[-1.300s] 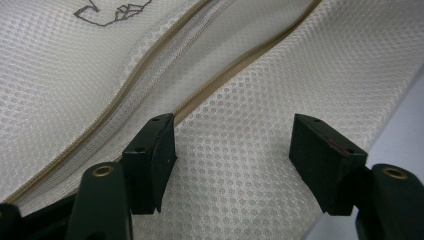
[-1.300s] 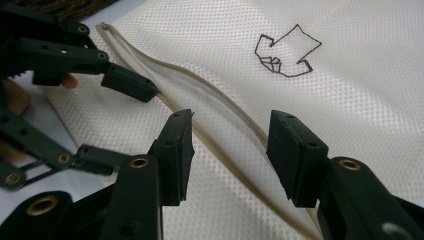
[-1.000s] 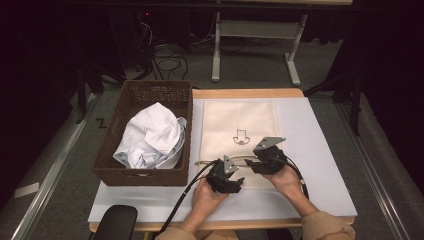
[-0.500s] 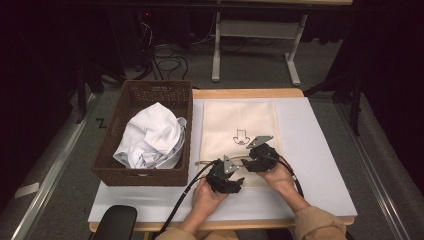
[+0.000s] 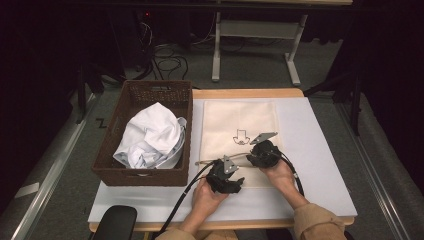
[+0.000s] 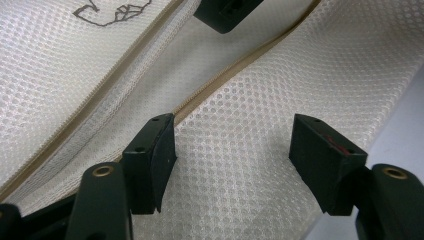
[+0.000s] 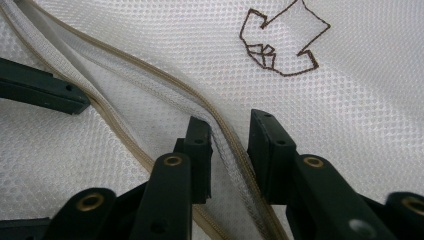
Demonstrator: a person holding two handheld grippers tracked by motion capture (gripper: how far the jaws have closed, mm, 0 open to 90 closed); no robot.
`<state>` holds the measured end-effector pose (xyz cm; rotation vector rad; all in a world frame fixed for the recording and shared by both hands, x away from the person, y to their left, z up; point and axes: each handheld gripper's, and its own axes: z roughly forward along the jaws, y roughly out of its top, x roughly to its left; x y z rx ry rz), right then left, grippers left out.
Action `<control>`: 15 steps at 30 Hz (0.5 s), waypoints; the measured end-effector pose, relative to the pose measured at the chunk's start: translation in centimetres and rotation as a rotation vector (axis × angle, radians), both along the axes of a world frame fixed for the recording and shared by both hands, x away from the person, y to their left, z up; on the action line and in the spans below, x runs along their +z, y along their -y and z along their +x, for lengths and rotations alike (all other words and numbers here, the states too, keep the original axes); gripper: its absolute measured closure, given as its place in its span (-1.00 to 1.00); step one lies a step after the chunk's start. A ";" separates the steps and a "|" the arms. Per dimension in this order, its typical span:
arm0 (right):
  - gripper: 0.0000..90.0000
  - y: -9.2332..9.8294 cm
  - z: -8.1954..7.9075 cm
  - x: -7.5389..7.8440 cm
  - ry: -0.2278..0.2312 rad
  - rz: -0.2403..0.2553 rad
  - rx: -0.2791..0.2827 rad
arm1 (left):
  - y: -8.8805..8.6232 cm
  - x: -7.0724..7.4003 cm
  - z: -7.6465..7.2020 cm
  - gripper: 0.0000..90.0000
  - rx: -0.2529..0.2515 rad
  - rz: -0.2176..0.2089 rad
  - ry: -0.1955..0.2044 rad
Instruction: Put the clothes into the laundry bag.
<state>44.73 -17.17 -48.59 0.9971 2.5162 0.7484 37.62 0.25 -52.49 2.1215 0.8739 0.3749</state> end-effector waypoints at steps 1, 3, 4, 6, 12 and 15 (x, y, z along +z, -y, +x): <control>0.68 0.0 0.1 0.0 -0.004 -0.007 0.005 | 0.0 0.0 0.0 -0.22 0.000 0.000 -0.001; 0.75 0.0 0.0 0.0 0.003 -0.004 0.011 | 0.0 0.0 0.0 -0.22 0.000 -0.001 -0.001; 0.76 0.1 0.0 0.1 0.010 -0.007 0.017 | 0.0 0.0 0.0 -0.22 0.000 0.000 -0.001; 0.78 0.1 0.0 0.2 0.016 -0.009 0.025 | 0.0 0.0 0.0 -0.22 0.000 0.000 -0.001; 0.74 0.1 0.2 0.8 0.033 -0.012 0.031 | 0.0 0.0 0.0 -0.21 0.001 0.000 0.000; 0.76 0.0 0.3 1.0 0.049 -0.023 0.042 | 0.0 0.0 0.0 -0.21 0.001 0.000 0.000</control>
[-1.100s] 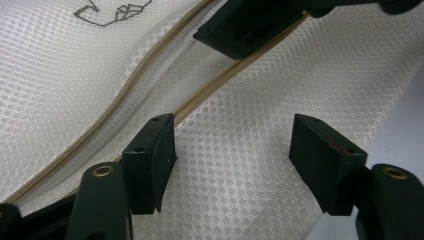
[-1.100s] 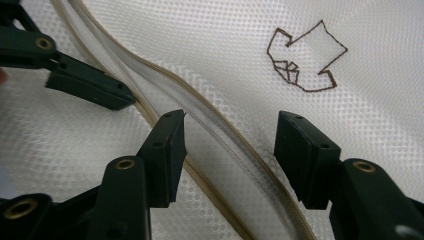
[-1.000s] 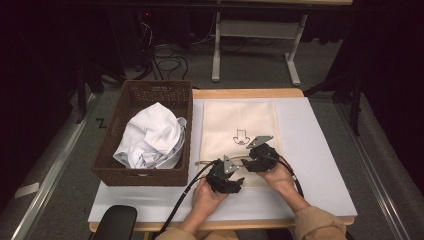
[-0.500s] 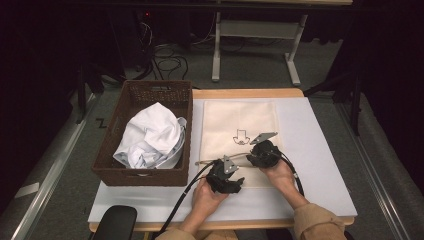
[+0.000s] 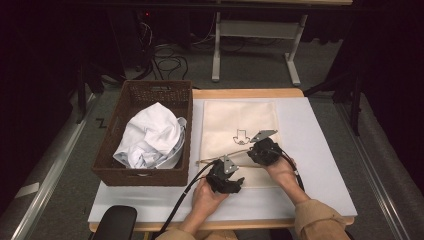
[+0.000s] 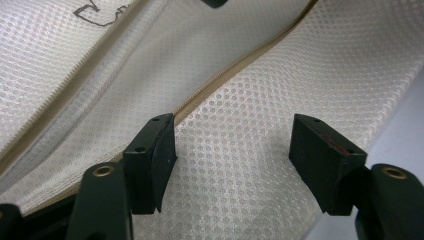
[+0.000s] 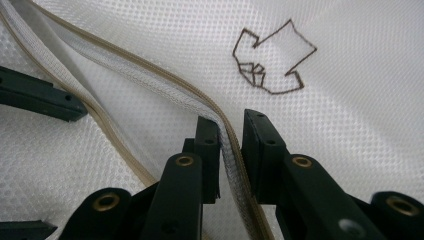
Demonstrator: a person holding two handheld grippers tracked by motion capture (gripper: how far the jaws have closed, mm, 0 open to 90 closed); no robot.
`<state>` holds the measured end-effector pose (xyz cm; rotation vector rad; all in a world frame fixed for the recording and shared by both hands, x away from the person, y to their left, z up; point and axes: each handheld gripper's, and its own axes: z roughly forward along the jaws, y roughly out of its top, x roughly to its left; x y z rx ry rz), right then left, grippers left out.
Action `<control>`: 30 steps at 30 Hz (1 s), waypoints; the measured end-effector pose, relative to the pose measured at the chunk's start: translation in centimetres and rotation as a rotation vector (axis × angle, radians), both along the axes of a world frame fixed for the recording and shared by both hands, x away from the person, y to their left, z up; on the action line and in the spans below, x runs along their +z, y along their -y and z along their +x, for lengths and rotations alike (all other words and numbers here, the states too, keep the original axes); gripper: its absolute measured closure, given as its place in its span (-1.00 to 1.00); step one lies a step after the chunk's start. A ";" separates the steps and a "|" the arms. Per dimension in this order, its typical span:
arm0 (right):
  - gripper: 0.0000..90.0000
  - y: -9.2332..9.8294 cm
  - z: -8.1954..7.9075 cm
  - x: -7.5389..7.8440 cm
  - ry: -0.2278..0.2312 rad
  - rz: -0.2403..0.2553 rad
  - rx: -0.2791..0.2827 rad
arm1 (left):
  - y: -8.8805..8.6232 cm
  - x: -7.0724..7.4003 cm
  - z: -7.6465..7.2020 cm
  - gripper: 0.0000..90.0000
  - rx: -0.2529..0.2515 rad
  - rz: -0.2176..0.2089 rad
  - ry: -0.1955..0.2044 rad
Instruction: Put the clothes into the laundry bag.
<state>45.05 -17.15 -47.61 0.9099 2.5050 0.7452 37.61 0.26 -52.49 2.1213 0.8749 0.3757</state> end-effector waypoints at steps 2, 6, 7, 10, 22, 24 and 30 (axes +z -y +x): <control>0.86 0.0 0.0 0.3 -0.001 -0.004 0.002 | 0.0 0.0 0.0 -0.21 0.000 0.001 0.001; 0.93 0.2 0.2 1.1 -0.019 0.004 0.025 | 0.0 0.0 0.0 -0.21 0.000 0.001 0.000; 0.93 0.2 0.3 1.3 -0.023 0.012 0.024 | 0.0 0.0 0.0 -0.21 0.000 0.001 0.000; 0.93 0.6 0.4 1.6 -0.038 0.028 0.021 | 0.0 0.0 0.0 -0.21 0.000 0.002 0.001; 0.93 0.4 0.5 3.2 -0.025 0.030 0.024 | 0.0 0.0 0.0 -0.21 0.002 0.001 0.000; 0.93 0.3 0.6 3.3 -0.023 0.032 0.024 | 0.0 0.0 0.0 -0.21 0.002 0.001 0.000; 0.93 0.2 0.7 4.3 0.005 0.048 0.026 | 0.0 0.0 0.0 -0.21 0.002 0.000 -0.002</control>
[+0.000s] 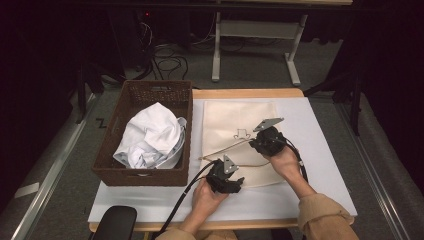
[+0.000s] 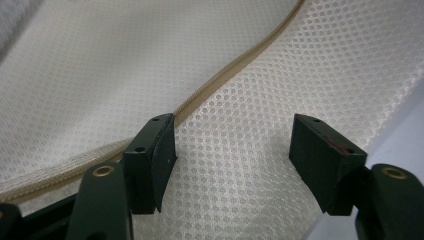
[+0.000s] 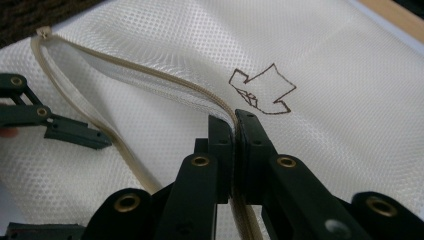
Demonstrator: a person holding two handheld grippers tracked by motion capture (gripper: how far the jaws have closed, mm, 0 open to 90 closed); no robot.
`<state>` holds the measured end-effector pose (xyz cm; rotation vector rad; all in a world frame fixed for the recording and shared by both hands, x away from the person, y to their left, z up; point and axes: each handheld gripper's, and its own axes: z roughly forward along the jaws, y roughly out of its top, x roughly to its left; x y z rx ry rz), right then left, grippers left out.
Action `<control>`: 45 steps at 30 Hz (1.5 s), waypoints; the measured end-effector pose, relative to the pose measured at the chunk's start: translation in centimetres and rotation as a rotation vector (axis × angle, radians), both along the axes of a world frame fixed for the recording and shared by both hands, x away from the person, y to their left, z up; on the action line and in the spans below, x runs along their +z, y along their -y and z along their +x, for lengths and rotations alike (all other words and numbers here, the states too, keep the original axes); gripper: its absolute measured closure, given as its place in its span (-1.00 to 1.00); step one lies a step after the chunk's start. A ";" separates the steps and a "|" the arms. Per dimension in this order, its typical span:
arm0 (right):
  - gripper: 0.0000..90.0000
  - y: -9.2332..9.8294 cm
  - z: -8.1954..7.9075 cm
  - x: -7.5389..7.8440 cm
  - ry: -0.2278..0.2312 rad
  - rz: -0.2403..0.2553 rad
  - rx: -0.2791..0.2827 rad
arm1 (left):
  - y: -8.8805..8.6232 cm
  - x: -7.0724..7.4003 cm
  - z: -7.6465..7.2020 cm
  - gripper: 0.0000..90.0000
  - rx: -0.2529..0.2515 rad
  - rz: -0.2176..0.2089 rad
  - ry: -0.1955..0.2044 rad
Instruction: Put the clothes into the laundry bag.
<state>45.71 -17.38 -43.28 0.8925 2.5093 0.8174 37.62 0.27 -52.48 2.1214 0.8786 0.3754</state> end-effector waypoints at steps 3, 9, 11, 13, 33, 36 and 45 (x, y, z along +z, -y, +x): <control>0.93 0.0 0.0 0.7 0.010 0.004 -0.005 | 0.0 0.0 0.0 -0.21 0.000 0.000 0.000; 0.93 0.1 0.0 1.9 0.041 0.025 -0.006 | 0.0 0.0 0.0 -0.21 0.000 0.000 0.001; 0.93 -0.1 0.0 2.4 0.053 0.019 0.001 | 0.0 0.0 0.0 -0.21 0.000 0.001 0.002; 0.93 -0.2 0.0 2.9 0.062 0.025 0.001 | 0.0 0.0 0.0 -0.21 0.001 0.002 0.003; 0.93 -0.1 0.5 6.9 0.111 0.106 0.009 | 0.1 0.0 0.0 -0.21 0.002 0.010 0.004; 0.93 -0.1 0.6 6.8 0.107 0.107 0.010 | 0.1 0.0 0.0 -0.21 0.001 0.011 0.000; 0.93 0.2 0.9 6.4 0.107 0.091 0.004 | 0.4 0.8 0.2 -0.19 -0.005 0.056 -0.044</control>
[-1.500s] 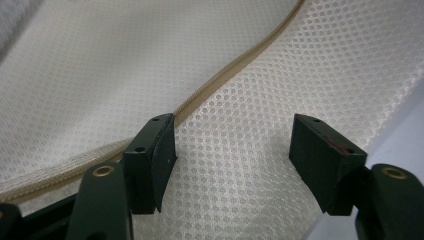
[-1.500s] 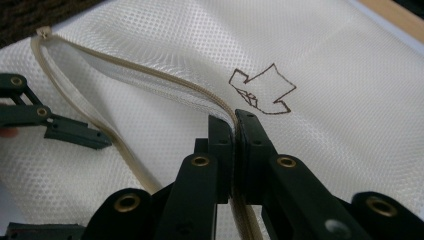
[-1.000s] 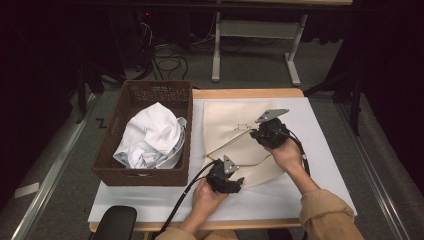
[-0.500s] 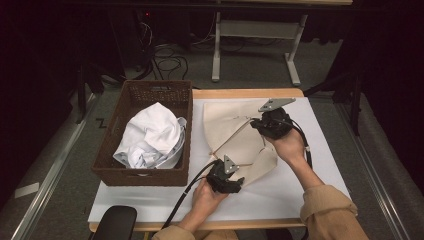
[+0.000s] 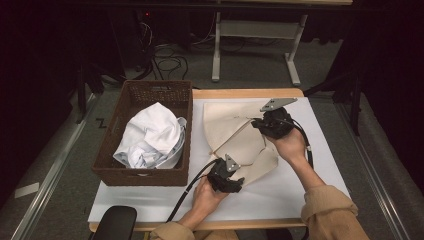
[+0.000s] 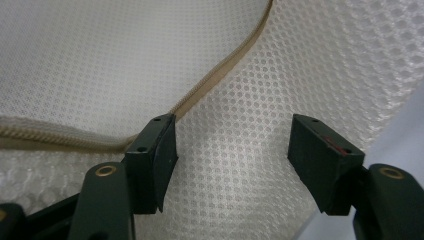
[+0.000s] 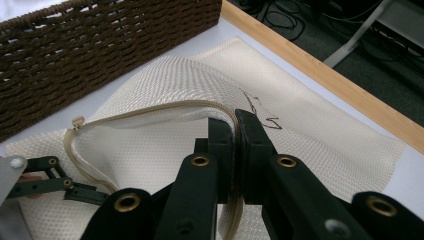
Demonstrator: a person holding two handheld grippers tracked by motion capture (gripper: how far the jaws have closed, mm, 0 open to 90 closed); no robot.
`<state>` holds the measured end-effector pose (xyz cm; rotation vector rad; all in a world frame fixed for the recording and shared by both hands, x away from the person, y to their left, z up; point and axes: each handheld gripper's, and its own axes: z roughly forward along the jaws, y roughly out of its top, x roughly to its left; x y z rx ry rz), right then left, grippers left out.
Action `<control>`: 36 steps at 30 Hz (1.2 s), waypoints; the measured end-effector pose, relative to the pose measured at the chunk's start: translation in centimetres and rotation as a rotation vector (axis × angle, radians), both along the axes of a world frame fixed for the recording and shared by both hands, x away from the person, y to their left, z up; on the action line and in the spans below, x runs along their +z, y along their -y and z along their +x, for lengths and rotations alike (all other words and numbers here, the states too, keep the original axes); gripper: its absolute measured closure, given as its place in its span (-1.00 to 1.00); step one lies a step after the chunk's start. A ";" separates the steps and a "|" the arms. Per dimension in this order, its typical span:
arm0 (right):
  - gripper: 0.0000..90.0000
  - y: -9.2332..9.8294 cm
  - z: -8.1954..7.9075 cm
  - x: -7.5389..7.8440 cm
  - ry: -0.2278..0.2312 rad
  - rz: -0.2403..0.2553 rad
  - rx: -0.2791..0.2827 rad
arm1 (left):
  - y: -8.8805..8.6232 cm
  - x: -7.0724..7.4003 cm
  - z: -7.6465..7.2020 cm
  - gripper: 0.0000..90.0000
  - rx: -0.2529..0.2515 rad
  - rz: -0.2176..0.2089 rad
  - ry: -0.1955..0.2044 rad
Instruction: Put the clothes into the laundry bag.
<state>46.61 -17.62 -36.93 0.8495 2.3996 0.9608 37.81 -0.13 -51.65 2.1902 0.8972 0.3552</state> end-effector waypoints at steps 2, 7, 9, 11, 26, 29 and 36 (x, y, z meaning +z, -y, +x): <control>0.93 0.0 0.1 -0.5 -0.012 -0.002 -0.011 | -0.1 0.4 -0.2 -0.20 -0.010 -0.001 -0.026; 0.93 -0.3 0.2 -0.9 -0.007 -0.014 0.002 | -0.2 2.0 -0.9 -0.20 -0.036 -0.028 -0.023; 0.93 -0.4 0.1 -1.0 -0.007 -0.015 0.005 | -0.2 2.7 -1.0 -0.21 -0.048 -0.027 -0.032; 0.93 -0.5 0.0 -1.0 -0.005 -0.018 0.012 | -0.2 3.2 -1.2 -0.22 -0.057 -0.028 -0.040; 0.93 -0.6 -0.1 -1.0 -0.020 -0.027 0.028 | -2.3 7.0 -0.6 -0.18 -0.068 0.000 -0.104; 0.93 -0.6 -0.1 -1.1 -0.011 -0.032 0.033 | -2.8 7.5 -0.7 -0.21 -0.072 0.014 -0.107; 0.93 -0.5 -0.2 -1.0 -0.010 -0.028 0.039 | -3.0 9.3 -0.9 -0.20 -0.105 0.064 -0.085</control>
